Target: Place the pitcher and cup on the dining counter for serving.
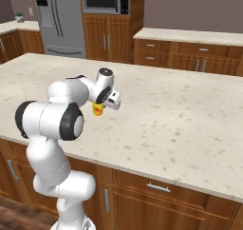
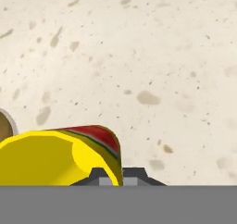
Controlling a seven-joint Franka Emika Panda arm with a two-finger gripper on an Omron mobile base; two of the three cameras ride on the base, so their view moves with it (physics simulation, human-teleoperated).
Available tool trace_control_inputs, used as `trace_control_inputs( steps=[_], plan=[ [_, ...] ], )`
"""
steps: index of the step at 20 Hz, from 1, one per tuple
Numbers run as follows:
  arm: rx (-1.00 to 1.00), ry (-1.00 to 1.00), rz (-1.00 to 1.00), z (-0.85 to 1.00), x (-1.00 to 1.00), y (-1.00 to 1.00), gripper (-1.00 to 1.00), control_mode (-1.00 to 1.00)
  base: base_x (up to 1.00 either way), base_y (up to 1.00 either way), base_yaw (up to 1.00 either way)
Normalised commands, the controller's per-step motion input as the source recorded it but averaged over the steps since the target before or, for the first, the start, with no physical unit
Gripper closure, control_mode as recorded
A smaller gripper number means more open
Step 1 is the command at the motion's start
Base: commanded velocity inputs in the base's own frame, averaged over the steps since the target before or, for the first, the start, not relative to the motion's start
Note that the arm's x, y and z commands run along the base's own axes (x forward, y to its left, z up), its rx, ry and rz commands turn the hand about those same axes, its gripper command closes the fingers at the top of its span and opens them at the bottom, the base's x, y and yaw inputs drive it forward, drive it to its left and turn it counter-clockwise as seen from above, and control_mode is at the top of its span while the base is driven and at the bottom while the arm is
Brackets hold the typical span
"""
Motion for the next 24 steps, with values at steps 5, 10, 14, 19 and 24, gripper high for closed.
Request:
trace_control_inputs(
  steps=[5, 10, 14, 19, 24],
  plan=[
    [0.0, 0.0, -0.04, -0.88, 0.57, 0.0, 1.0, -1.0, 0.0, 0.0, 0.0],
    [-0.04, 0.0, -0.01, -0.78, 0.4, 0.0, 1.0, -1.0, 0.0, 0.0, 0.0],
    [-0.05, 0.06, 0.0, -0.42, 0.34, 0.03, 1.0, -1.0, 0.0, 0.0, 0.0],
    [-0.01, 0.03, 0.0, 0.05, 0.01, 0.14, -1.0, -1.0, 0.0, 0.0, 0.0],
    [0.0, -0.11, 0.0, 0.6, -0.65, 0.09, -1.0, -1.0, 0.0, 0.0, 0.0]
  ],
)
